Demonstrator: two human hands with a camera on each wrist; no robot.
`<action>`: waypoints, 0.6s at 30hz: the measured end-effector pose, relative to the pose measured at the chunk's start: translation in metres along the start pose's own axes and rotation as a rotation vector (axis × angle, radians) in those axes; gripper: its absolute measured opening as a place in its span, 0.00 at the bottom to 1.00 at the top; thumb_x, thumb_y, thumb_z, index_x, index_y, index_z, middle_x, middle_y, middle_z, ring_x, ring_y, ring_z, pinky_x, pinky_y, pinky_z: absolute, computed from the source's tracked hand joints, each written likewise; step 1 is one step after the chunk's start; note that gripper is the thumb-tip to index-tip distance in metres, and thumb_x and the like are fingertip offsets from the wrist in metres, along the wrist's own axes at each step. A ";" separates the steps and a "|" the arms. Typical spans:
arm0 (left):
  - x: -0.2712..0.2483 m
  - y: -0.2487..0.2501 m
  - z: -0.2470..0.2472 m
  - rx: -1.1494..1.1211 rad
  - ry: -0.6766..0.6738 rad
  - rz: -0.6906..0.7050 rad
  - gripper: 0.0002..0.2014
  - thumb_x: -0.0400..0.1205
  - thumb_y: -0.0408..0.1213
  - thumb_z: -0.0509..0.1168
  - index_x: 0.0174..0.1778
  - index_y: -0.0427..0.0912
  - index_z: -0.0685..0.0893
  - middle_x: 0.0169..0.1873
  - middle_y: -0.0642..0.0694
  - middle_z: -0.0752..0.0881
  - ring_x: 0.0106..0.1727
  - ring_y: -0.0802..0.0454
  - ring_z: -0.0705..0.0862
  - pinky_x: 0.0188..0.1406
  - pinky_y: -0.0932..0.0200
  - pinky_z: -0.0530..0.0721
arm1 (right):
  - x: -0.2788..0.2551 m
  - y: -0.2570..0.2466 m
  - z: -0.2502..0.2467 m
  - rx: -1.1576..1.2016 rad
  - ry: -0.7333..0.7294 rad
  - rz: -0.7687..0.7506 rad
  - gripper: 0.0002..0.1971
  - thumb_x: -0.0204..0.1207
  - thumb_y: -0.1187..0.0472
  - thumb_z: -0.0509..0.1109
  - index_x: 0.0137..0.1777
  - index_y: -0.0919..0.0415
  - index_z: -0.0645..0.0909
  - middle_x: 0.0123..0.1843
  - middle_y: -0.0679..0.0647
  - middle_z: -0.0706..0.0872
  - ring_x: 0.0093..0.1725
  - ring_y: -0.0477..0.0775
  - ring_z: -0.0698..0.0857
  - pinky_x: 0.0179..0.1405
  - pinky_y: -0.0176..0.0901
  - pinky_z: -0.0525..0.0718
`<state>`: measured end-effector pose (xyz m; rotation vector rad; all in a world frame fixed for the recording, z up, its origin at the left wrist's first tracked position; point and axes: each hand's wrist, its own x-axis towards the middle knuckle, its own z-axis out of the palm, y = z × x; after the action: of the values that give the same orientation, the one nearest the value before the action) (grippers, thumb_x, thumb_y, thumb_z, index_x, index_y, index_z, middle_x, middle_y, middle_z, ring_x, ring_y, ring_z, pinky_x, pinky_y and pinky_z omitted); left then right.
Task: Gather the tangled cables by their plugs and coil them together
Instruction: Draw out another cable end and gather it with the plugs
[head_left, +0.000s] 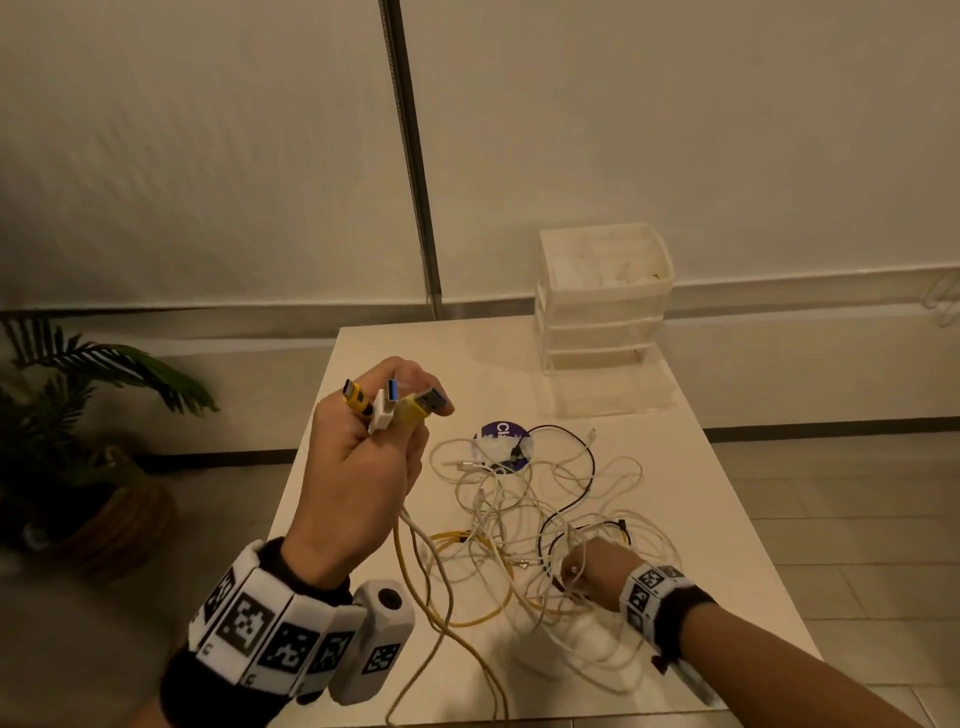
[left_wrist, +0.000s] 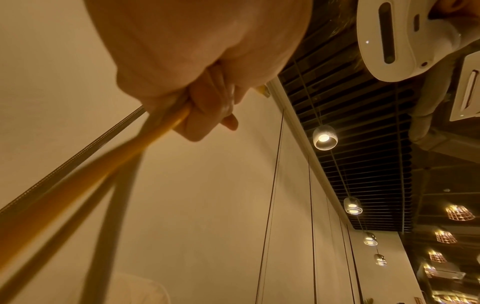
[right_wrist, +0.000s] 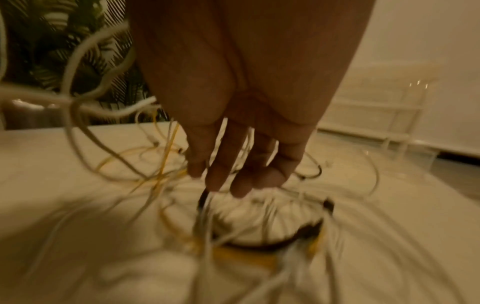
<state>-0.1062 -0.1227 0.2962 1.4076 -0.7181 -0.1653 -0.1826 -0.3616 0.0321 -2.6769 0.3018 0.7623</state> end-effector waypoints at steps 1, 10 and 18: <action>0.003 -0.001 0.002 -0.013 -0.004 0.009 0.16 0.82 0.42 0.60 0.40 0.31 0.79 0.20 0.51 0.70 0.19 0.52 0.58 0.18 0.65 0.58 | 0.001 0.002 -0.013 -0.003 0.015 0.003 0.11 0.76 0.58 0.63 0.48 0.60 0.85 0.50 0.58 0.89 0.49 0.60 0.87 0.51 0.48 0.84; 0.030 0.006 0.019 -0.053 -0.018 0.079 0.17 0.77 0.48 0.61 0.39 0.35 0.81 0.20 0.48 0.67 0.19 0.53 0.59 0.18 0.67 0.61 | -0.033 -0.010 -0.215 0.297 0.563 -0.196 0.10 0.83 0.63 0.65 0.55 0.57 0.87 0.46 0.52 0.90 0.40 0.48 0.85 0.41 0.33 0.80; 0.045 0.004 0.017 -0.103 0.047 0.057 0.15 0.81 0.44 0.61 0.44 0.32 0.79 0.23 0.33 0.59 0.19 0.54 0.57 0.18 0.65 0.57 | -0.102 -0.065 -0.311 1.120 0.923 -0.473 0.11 0.84 0.61 0.63 0.49 0.56 0.88 0.39 0.51 0.84 0.42 0.51 0.81 0.40 0.46 0.82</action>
<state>-0.0813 -0.1595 0.3159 1.2877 -0.7007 -0.1227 -0.1024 -0.4084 0.3529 -1.6810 0.1893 -0.6690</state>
